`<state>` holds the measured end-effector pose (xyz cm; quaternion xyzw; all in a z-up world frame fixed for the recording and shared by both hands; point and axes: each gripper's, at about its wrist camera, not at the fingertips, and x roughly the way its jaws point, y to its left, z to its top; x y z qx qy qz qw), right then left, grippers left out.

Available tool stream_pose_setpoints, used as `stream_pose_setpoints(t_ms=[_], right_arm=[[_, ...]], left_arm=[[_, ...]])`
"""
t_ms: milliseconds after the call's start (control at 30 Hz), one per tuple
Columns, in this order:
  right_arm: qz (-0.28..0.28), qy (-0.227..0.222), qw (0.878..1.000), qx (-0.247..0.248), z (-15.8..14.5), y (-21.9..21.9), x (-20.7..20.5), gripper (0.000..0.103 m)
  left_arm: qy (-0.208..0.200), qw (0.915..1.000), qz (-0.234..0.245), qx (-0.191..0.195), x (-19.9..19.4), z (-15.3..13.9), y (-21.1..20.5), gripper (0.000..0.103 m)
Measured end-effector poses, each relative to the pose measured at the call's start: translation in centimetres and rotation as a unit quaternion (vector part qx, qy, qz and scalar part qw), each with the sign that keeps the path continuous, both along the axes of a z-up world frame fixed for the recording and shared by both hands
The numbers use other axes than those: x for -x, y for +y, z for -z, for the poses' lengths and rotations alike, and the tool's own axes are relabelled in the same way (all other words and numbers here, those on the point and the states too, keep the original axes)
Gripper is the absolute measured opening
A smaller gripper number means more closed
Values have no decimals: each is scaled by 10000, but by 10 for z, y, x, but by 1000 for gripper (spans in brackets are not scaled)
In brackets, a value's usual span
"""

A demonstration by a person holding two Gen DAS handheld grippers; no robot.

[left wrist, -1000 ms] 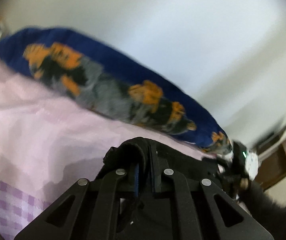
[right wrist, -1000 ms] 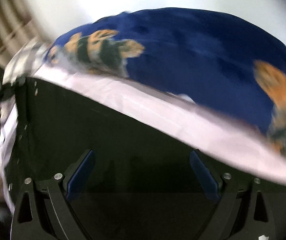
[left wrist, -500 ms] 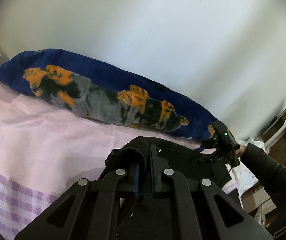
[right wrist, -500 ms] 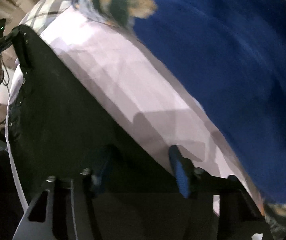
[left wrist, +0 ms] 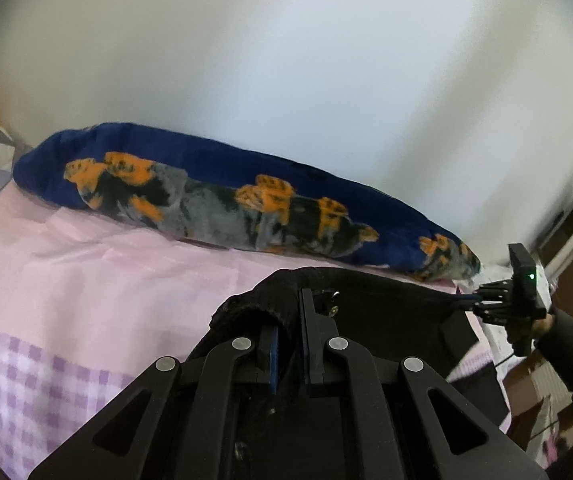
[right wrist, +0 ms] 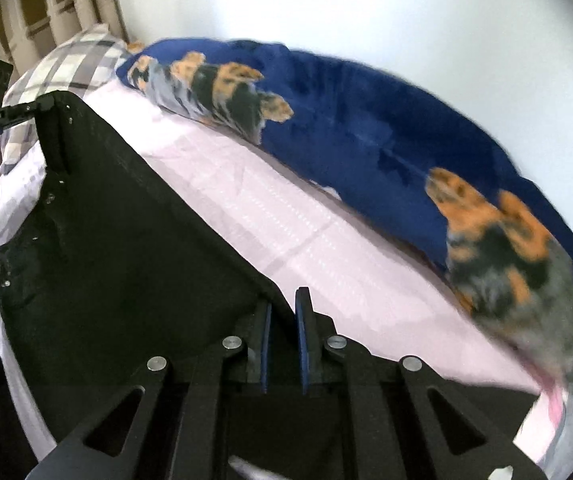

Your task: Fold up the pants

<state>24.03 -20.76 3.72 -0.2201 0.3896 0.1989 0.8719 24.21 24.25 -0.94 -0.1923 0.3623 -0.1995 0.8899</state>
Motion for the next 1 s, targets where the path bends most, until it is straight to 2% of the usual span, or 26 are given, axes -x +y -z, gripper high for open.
stream_pose_setpoints(t_ms=[100, 133, 300, 433, 500, 700, 900, 1000], right_arm=[[131, -181, 9997, -4, 4, 1, 45, 9], [220, -501, 9984, -122, 7, 2, 57, 9], [503, -371, 9968, -499, 46, 4, 113, 8], [710, -74, 9948, -731, 83, -1, 139, 8], [789, 90, 9932, -854, 100, -4, 146, 8], [989, 308, 9919, -728, 141, -1, 145, 8], [1169, 228, 9905, -682, 150, 2, 145, 8], [1312, 139, 9883, -762, 152, 4, 147, 10]], left_arm=[[-69, 9998, 146, -64, 26, -6, 0, 8], [-79, 9998, 185, -81, 34, -8, 0, 9], [18, 9987, 424, -287, 81, -8, -2, 9], [344, 9967, 602, -422, 120, 12, -1, 10], [524, 9953, 619, -524, 133, 25, -3, 10], [1013, 9873, 703, -1000, 161, 65, -13, 11], [1016, 9775, 806, -1665, 174, 76, -28, 12], [1055, 9741, 739, -1860, 175, 76, -30, 19]])
